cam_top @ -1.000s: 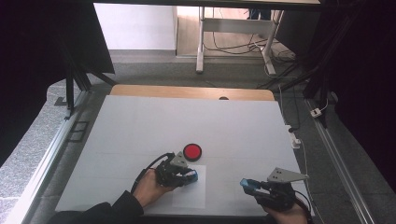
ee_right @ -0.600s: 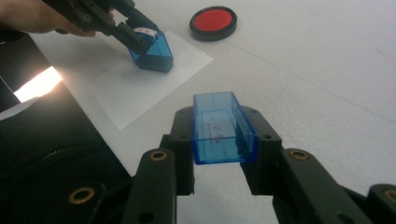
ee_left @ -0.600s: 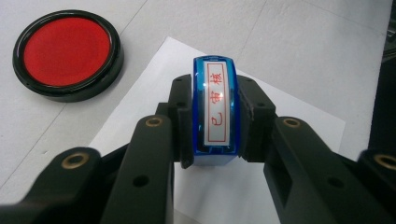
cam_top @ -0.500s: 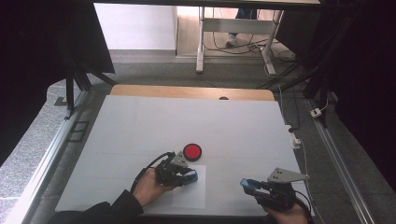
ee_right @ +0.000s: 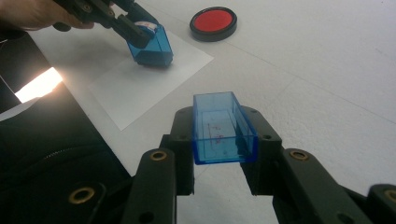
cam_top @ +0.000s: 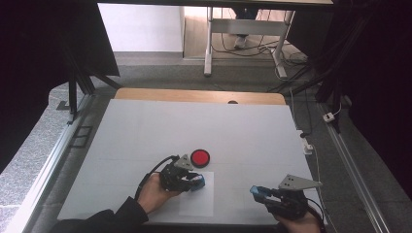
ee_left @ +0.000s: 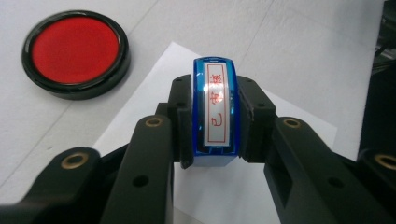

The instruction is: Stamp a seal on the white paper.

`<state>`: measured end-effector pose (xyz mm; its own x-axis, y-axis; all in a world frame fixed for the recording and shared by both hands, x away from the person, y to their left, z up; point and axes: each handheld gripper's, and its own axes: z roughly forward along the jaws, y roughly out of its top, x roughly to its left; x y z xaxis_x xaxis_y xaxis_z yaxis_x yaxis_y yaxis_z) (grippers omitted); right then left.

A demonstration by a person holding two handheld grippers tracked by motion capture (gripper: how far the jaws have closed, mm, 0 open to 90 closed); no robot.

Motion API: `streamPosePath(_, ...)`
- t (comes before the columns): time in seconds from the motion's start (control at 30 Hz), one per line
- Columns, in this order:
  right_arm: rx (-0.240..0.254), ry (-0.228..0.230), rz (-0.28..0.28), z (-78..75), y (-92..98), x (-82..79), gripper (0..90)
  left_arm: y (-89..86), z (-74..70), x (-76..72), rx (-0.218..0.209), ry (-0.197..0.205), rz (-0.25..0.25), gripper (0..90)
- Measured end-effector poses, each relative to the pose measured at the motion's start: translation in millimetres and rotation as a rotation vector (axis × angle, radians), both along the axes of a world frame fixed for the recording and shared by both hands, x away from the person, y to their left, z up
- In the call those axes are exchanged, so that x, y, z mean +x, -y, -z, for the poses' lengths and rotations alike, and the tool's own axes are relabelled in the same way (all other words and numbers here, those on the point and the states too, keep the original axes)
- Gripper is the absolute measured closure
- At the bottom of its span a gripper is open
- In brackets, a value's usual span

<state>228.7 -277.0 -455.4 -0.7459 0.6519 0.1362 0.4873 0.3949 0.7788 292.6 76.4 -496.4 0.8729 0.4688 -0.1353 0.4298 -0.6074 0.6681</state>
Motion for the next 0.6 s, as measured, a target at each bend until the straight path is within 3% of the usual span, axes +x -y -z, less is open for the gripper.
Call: streamPosePath(0.6, 0.003, -0.002, 0.003, -0.1, 0.1, 0.3, 68.7, -20.9, -25.9, -2.1, -0.131, -0.005, 0.023, 70.3)
